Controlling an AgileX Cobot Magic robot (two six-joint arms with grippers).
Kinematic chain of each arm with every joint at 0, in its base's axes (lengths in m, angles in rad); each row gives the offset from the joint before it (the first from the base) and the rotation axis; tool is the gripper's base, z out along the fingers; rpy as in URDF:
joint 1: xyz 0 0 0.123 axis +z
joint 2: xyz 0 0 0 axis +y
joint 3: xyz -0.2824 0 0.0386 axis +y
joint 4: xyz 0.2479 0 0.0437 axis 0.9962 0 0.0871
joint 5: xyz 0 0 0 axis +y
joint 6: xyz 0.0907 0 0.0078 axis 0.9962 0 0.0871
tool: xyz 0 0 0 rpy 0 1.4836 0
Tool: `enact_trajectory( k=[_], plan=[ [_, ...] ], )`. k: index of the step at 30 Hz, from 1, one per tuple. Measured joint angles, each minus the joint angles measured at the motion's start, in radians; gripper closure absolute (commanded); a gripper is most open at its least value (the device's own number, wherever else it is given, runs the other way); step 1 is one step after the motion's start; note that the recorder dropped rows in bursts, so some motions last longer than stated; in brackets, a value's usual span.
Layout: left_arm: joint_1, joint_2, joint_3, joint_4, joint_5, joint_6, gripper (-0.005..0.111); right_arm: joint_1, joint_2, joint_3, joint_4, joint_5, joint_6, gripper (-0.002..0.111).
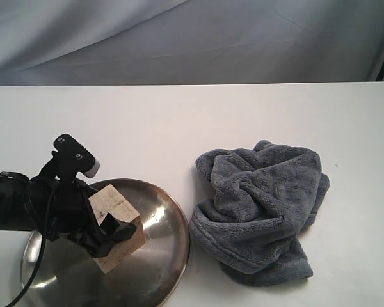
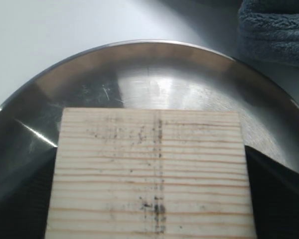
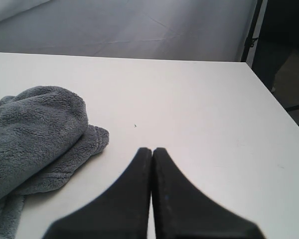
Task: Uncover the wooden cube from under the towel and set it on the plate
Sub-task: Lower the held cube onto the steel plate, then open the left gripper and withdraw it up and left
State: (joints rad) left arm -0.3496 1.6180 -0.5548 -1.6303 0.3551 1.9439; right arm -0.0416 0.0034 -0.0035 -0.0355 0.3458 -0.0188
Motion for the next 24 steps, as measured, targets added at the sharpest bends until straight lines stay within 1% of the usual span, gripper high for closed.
enact_trajectory(
  k=[8, 12, 18, 24],
  plan=[
    [0.000, 0.000, 0.001, -0.004, 0.002, -0.020, 0.013, 0.000, 0.000, 0.000, 0.000, 0.000, 0.000, 0.108],
    [0.000, -0.045, 0.002, 0.000, 0.002, -0.025, 0.013, 0.000, 0.000, 0.000, 0.000, 0.000, 0.000, 0.108],
    [0.000, -0.225, 0.004, 0.000, 0.007, -0.048, 0.013, 0.000, 0.000, 0.000, 0.000, 0.000, 0.000, 0.108],
    [0.000, -0.408, 0.004, 0.000, 0.081, -0.083, 0.013, 0.000, 0.000, 0.000, 0.000, 0.000, 0.000, 0.108]
  ],
)
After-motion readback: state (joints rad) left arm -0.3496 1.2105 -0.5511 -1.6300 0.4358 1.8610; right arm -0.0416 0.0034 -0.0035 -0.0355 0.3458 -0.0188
